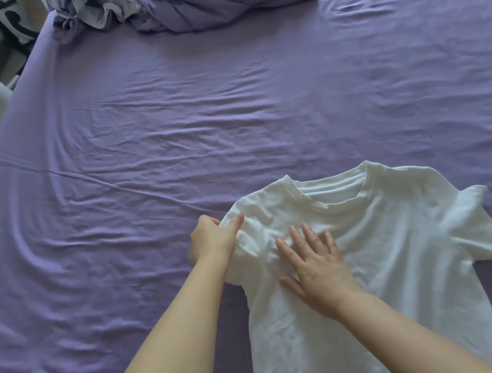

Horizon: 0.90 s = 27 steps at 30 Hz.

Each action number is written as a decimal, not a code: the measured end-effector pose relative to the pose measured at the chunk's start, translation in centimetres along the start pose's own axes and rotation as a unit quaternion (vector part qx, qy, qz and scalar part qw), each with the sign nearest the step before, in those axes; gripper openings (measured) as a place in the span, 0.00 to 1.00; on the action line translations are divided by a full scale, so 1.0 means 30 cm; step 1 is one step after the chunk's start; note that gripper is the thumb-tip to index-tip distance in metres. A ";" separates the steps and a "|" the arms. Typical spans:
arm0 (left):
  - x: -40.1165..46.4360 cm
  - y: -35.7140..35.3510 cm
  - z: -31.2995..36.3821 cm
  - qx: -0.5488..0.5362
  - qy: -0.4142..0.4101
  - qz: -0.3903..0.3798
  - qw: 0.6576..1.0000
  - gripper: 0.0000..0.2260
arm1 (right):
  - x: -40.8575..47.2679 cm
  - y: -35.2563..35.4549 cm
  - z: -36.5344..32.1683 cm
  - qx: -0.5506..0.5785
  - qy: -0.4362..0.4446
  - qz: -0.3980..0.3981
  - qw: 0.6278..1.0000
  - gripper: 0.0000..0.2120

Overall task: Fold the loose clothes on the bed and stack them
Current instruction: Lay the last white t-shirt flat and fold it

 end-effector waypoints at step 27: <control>-0.104 0.053 -0.194 0.138 -0.085 0.049 0.986 0.30 | -0.014 -0.047 -0.102 -0.011 0.021 -0.019 1.000 0.32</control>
Point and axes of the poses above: each hand's wrist, its own x-axis towards the middle knuckle, its own y-axis out of the back of the hand, z = x × y, the point moved 9 cm from there along x, towards the middle knuckle, and after that the axes turned 14 degrees about y, right-handed, at the moved point
